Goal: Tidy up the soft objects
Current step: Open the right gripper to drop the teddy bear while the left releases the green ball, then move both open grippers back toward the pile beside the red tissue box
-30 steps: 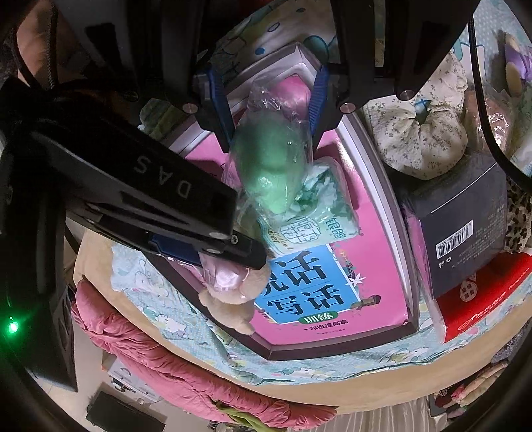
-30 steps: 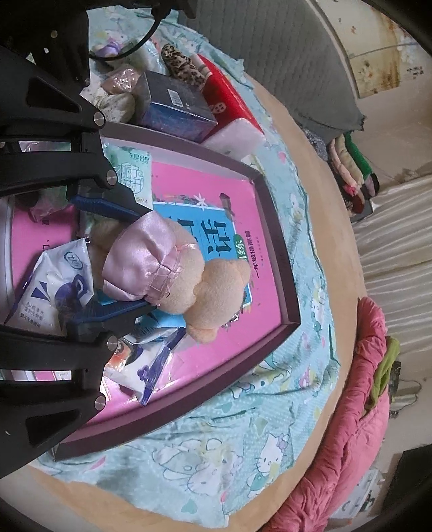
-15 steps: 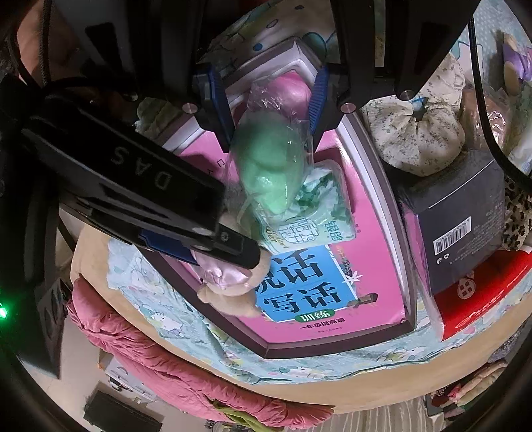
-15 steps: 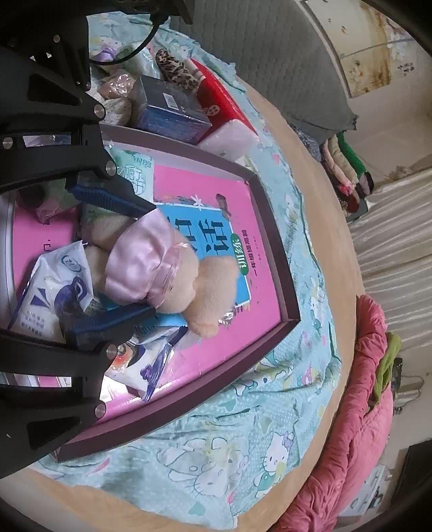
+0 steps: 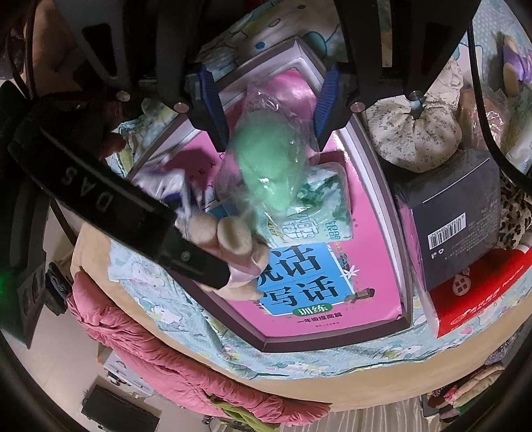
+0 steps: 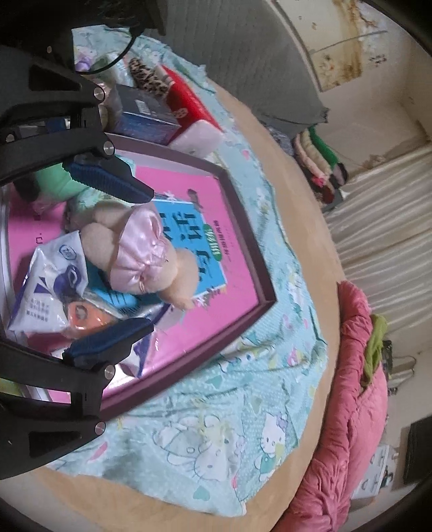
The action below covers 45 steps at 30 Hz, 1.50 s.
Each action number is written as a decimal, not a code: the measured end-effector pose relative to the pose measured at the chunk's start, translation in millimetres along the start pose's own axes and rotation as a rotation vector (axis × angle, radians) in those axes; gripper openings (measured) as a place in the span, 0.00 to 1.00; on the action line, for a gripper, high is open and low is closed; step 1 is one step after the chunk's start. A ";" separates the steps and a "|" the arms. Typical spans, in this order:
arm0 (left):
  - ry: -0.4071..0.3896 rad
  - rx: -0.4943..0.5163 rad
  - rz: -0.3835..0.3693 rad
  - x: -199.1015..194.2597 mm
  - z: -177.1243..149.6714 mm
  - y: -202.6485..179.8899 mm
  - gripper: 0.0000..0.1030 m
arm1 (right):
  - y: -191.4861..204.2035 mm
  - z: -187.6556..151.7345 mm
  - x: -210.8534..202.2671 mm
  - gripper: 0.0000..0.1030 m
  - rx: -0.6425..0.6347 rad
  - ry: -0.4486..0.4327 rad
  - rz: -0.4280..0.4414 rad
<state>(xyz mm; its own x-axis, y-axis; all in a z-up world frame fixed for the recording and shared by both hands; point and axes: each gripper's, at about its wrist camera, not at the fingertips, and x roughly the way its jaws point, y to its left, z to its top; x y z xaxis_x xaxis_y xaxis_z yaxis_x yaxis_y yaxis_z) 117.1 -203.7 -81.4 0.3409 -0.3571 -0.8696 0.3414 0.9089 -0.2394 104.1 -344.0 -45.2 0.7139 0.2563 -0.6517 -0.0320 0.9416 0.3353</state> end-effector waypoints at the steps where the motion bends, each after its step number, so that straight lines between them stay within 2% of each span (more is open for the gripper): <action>1: -0.001 0.002 0.002 -0.6 0.0 -0.6 0.50 | -1.1 0.4 -1.8 0.71 0.005 -0.009 -0.003; 8: -0.020 0.005 -0.002 -10.6 1.0 -3.3 0.55 | -11.0 5.0 -21.3 0.75 0.043 -0.107 -0.033; 15: -0.049 0.015 0.008 -27.7 -0.5 -7.0 0.61 | -15.5 5.4 -33.8 0.77 0.059 -0.153 -0.055; 22: -0.083 0.025 0.019 -47.6 -2.6 -8.9 0.62 | -8.1 6.2 -52.7 0.78 0.024 -0.207 -0.079; 26: -0.103 0.023 0.022 -58.3 -3.8 -7.0 0.63 | -3.3 6.8 -61.3 0.78 -0.001 -0.216 -0.100; 33: -0.146 -0.016 0.032 -78.6 -6.8 3.6 0.73 | 10.6 6.5 -74.7 0.78 -0.019 -0.218 -0.107; 45: -0.171 -0.053 0.089 -104.0 -18.9 23.6 0.76 | 53.1 8.4 -90.5 0.79 -0.101 -0.204 -0.071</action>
<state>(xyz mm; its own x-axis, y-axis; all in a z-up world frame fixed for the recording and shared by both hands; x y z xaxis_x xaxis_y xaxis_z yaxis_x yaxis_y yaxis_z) 73.2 -141.0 -4.7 0.5132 -0.3024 -0.8032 0.2582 0.9469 -0.1916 43.7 -319.1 37.3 0.8429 0.1492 -0.5169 -0.0394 0.9753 0.2173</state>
